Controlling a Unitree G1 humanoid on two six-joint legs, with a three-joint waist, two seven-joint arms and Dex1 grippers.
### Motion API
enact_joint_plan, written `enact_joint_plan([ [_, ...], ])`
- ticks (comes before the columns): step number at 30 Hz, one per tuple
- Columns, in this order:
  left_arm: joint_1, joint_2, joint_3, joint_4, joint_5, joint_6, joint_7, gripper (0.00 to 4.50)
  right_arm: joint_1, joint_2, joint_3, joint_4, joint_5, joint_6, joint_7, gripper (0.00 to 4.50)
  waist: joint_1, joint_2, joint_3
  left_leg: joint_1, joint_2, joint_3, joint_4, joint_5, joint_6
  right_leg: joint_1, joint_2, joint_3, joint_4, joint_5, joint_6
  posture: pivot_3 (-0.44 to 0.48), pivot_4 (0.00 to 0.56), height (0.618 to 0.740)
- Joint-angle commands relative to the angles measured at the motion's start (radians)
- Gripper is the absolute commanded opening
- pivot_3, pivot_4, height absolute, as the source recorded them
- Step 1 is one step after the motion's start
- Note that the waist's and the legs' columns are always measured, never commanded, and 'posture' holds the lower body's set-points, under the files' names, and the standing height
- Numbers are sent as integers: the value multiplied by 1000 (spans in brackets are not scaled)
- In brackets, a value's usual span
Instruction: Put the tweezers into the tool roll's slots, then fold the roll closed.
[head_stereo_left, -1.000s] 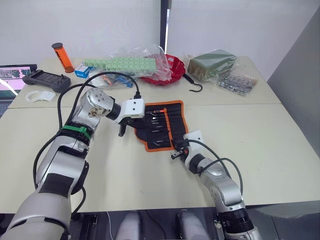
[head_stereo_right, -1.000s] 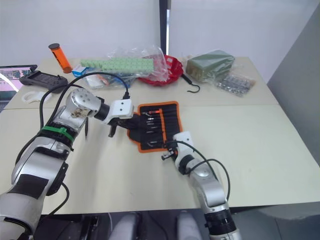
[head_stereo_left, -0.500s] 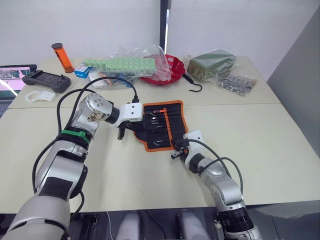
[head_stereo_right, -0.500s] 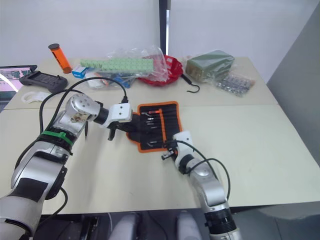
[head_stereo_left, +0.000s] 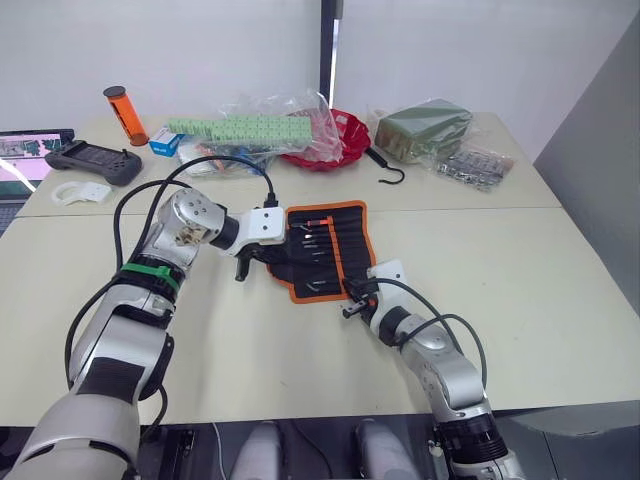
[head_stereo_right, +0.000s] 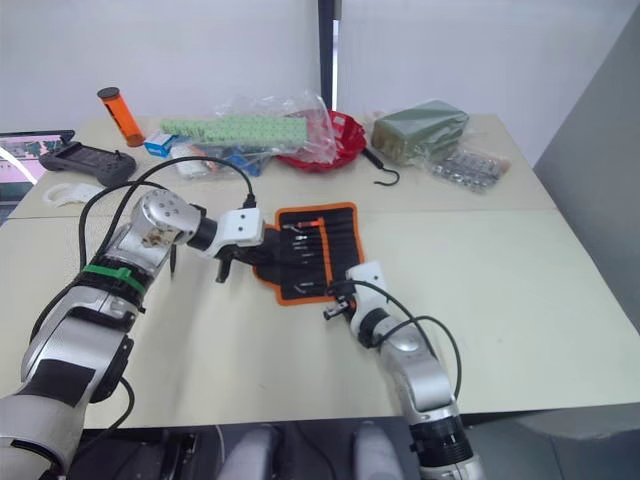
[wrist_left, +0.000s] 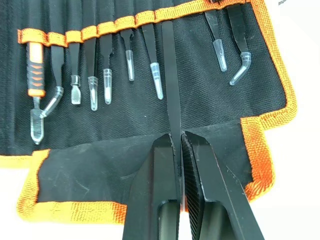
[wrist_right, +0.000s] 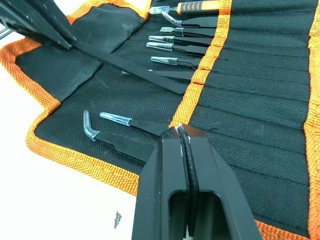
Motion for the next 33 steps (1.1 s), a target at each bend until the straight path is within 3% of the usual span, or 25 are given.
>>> enact_joint_plan([
  [1,-13,1,3,-26,12,-1,3,23,9,-3,7,21,-6,24,-1,0,0,0,0,0,0,0,0,0,0,0,0,0,0,0,0,0,150,740],
  [19,-23,-120,8,-14,29,53,105,23,3,-3,22,31,4,42,23,0,1,0,0,1,-1,-1,1,0,0,0,0,0,4,0,0,0,150,740],
  [33,-27,-230,0,58,63,-28,208,23,-5,8,32,32,3,59,33,0,1,0,0,1,-1,-1,1,0,0,0,0,0,5,0,0,0,150,740],
])
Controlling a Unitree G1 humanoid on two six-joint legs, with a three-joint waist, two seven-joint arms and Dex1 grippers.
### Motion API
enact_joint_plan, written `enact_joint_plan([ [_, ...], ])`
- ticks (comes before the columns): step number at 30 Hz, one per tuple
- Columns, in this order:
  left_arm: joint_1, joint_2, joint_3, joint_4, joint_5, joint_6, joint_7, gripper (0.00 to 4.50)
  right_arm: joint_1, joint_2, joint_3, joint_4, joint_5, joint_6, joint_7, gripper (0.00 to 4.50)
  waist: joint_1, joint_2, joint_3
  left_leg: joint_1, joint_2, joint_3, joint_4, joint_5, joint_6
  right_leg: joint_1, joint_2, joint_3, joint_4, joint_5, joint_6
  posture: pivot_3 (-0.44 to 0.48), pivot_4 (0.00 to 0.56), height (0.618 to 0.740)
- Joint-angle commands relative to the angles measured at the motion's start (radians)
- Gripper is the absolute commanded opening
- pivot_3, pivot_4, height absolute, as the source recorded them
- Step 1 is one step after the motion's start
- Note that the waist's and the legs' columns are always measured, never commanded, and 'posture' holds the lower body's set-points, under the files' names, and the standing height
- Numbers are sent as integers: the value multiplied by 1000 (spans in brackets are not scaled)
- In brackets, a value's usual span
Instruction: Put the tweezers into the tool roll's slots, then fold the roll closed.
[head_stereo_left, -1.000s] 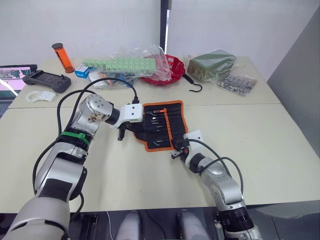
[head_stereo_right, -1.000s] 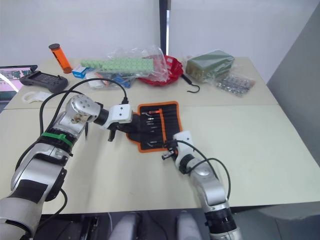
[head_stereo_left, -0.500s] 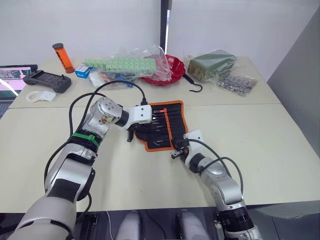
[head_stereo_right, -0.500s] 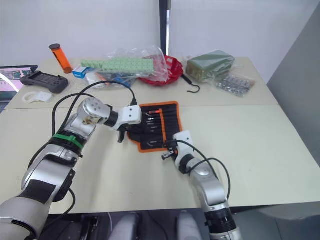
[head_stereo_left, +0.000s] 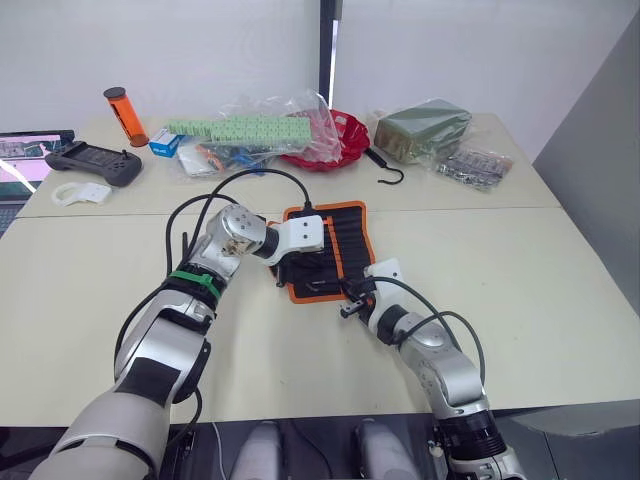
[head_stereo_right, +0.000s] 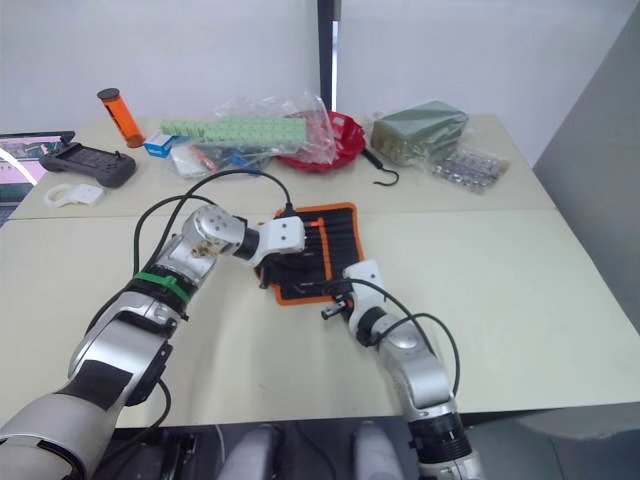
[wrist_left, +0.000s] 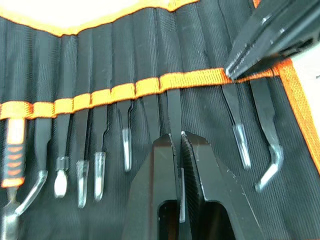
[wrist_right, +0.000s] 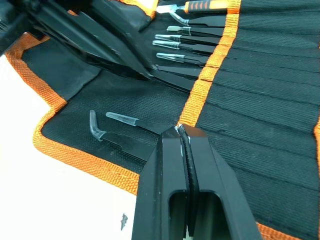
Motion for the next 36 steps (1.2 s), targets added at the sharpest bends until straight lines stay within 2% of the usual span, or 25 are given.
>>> enact_joint_plan([
  [1,-32,-24,4,5,-4,-55,25,23,14,3,26,24,0,37,8,0,0,0,0,0,0,0,0,0,0,0,0,0,0,0,0,0,150,740],
  [9,-45,-29,15,32,1,-61,45,23,15,2,26,23,0,36,8,0,3,0,0,0,0,0,1,0,0,0,0,0,0,0,0,0,150,740],
  [14,-51,-6,49,10,-36,-11,18,1803,15,2,26,24,2,37,11,0,0,0,0,0,0,0,2,0,0,0,0,0,0,0,0,0,150,740],
  [22,-10,109,138,-233,-138,165,-59,4453,19,2,23,21,4,38,7,0,-12,0,0,0,0,-1,1,0,0,0,0,0,2,0,0,0,150,740],
  [28,62,208,206,-406,-212,305,-76,4484,20,0,18,32,9,27,9,0,-19,0,0,1,0,-1,1,0,0,0,0,0,4,0,0,0,150,740],
  [32,207,352,342,-556,-297,435,-63,4484,15,-3,23,32,-3,16,4,0,-30,0,0,2,0,-1,1,0,0,0,0,0,4,0,0,0,150,740],
  [36,353,418,444,-719,-369,556,-5,4484,14,-5,14,37,-1,4,3,0,-21,0,0,4,1,-1,-2,0,0,0,0,0,6,0,0,0,150,740],
])
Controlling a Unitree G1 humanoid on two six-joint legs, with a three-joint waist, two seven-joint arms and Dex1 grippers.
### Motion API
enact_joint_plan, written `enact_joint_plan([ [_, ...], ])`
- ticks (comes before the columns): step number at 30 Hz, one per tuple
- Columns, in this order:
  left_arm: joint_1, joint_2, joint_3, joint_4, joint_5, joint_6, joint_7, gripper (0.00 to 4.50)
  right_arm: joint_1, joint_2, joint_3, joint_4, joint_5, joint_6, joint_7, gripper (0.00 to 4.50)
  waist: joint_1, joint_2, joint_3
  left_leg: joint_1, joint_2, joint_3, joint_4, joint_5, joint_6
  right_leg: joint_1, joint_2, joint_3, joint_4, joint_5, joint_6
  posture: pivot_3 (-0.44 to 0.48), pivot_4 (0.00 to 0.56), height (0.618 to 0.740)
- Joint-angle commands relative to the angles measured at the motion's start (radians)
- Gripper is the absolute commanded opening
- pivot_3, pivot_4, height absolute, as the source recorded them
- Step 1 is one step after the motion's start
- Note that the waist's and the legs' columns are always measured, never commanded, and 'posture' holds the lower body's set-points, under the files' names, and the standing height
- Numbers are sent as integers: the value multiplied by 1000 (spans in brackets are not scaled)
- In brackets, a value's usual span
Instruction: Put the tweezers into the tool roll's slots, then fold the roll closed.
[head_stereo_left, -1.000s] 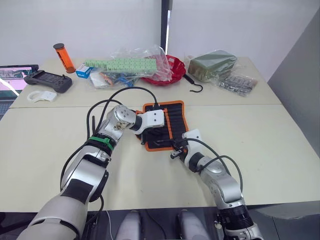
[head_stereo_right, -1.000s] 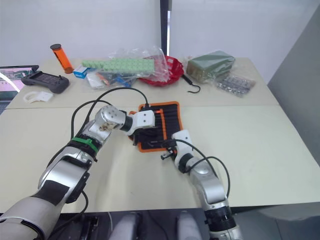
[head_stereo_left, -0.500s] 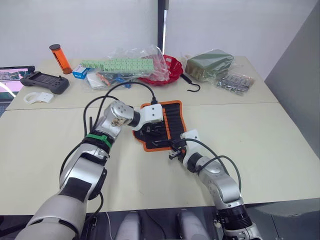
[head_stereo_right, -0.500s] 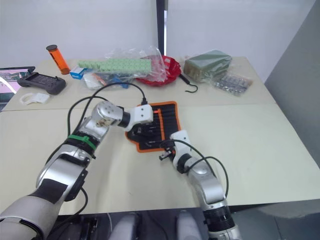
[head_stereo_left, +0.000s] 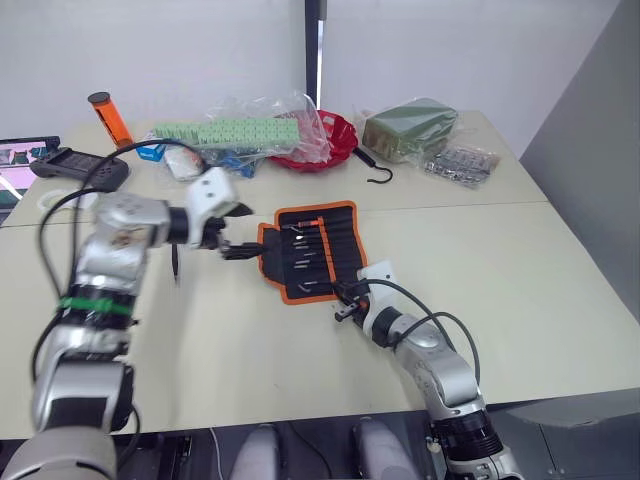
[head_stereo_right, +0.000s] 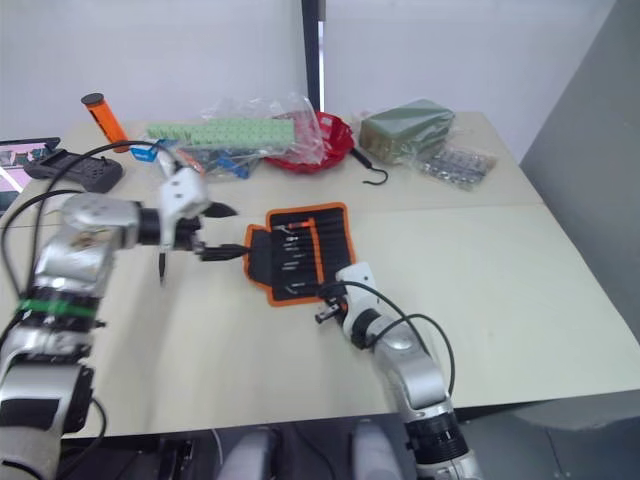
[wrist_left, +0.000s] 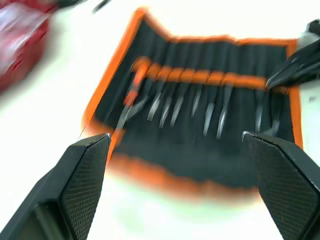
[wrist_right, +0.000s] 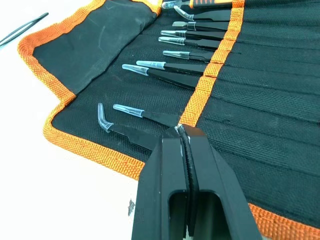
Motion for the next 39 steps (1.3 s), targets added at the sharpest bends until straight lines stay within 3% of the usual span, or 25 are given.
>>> enact_joint_plan([
  [1,107,50,116,-176,-79,102,61,4484,16,-4,-1,25,-9,4,-7,0,10,0,0,0,0,0,0,0,0,1,0,0,-1,0,0,0,150,740],
  [7,342,72,324,-312,-138,184,212,4484,5,0,5,45,-10,-12,2,0,12,0,0,1,1,0,1,0,0,1,0,0,-2,0,0,0,150,740],
  [14,620,17,536,-421,-180,207,364,4484,-25,2,5,90,-11,-32,13,0,7,0,0,3,2,2,-1,0,0,1,0,0,-2,0,0,0,150,740],
  [22,915,-185,741,-607,-246,216,547,4484,-50,1,9,153,-13,-75,30,0,9,-2,-1,3,3,4,-1,0,0,2,-1,0,-6,0,-1,0,150,740],
  [28,1082,-299,761,-688,-251,148,623,4484,-67,1,10,186,-18,-102,45,0,18,-6,-4,5,3,5,-2,0,-1,4,-1,0,-7,-1,-3,0,150,740],
  [33,1115,-359,786,-704,-299,113,669,4484,-64,-7,4,186,-16,-106,51,0,26,-9,-5,6,3,5,-2,0,-1,4,-1,0,-7,-1,-4,0,150,740],
  [39,1134,-365,761,-700,-316,87,698,4484,-51,-11,7,174,-16,-104,55,0,27,-10,-6,6,3,6,-2,0,-1,4,-1,1,-8,-1,-4,0,150,740],
])
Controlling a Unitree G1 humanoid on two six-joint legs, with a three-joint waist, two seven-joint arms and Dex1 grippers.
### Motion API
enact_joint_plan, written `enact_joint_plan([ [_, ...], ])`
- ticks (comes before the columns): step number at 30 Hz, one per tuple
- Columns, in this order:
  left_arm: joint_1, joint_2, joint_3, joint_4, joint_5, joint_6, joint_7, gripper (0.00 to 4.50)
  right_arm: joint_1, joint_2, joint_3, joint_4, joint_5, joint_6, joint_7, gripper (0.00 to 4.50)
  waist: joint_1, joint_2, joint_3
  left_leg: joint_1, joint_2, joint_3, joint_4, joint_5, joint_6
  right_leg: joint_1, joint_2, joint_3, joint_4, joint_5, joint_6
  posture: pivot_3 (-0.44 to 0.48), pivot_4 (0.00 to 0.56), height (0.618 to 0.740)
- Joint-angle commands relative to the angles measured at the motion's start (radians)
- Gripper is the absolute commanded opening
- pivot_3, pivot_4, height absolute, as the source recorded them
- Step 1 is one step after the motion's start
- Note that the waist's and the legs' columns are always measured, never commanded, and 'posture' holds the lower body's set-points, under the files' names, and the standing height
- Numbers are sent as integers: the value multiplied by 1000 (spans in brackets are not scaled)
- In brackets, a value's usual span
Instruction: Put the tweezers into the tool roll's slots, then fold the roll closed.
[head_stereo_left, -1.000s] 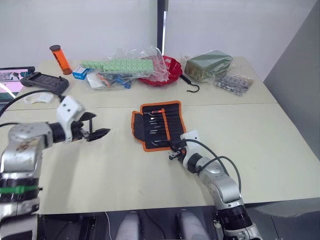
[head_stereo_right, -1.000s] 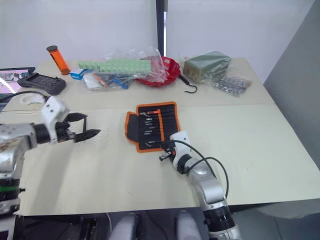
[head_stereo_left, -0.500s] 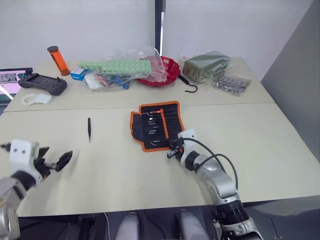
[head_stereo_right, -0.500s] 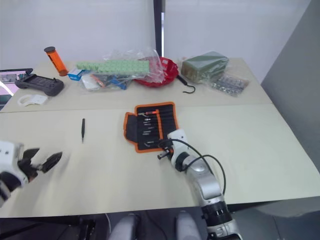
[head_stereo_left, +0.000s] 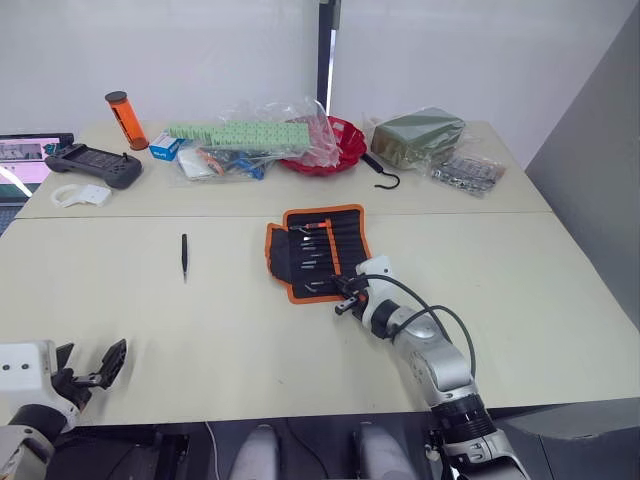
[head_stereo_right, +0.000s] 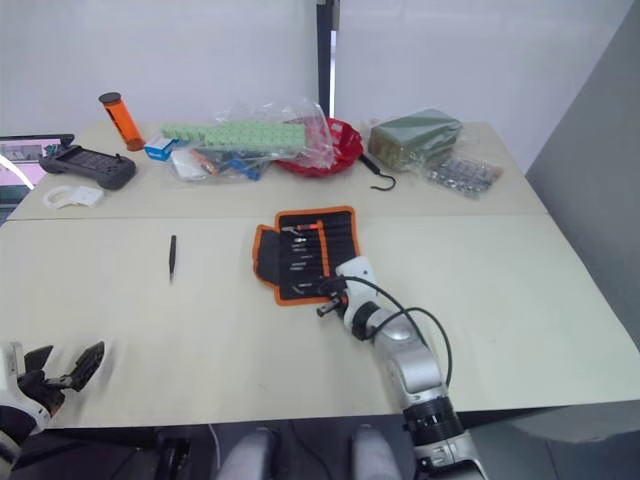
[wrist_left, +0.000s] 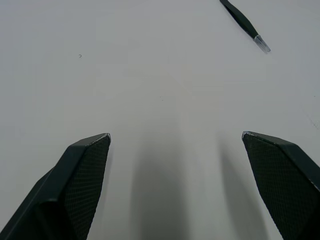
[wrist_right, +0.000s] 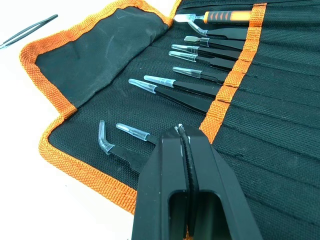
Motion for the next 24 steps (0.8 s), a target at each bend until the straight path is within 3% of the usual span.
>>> enact_joint_plan([
  [1,7,9,-2,-33,-22,-29,15,4484,27,-7,8,11,-12,13,3,0,0,0,0,0,0,0,0,0,0,0,0,0,0,0,0,0,150,740],
  [12,-95,108,-72,-31,-1,44,81,4484,23,1,4,3,-12,14,-6,0,0,0,0,0,0,0,-2,0,0,0,0,0,-3,0,0,0,150,740],
  [16,-242,128,-150,-62,-15,138,177,4484,27,0,1,-4,-13,17,-11,0,7,0,0,0,0,-1,-2,0,0,1,0,-1,-4,0,0,0,150,740],
  [24,-517,64,-309,-15,21,322,373,4484,18,2,-7,2,-13,21,-14,0,1,-1,-1,0,0,-1,-3,0,0,1,0,-1,-5,1,1,0,150,740],
])
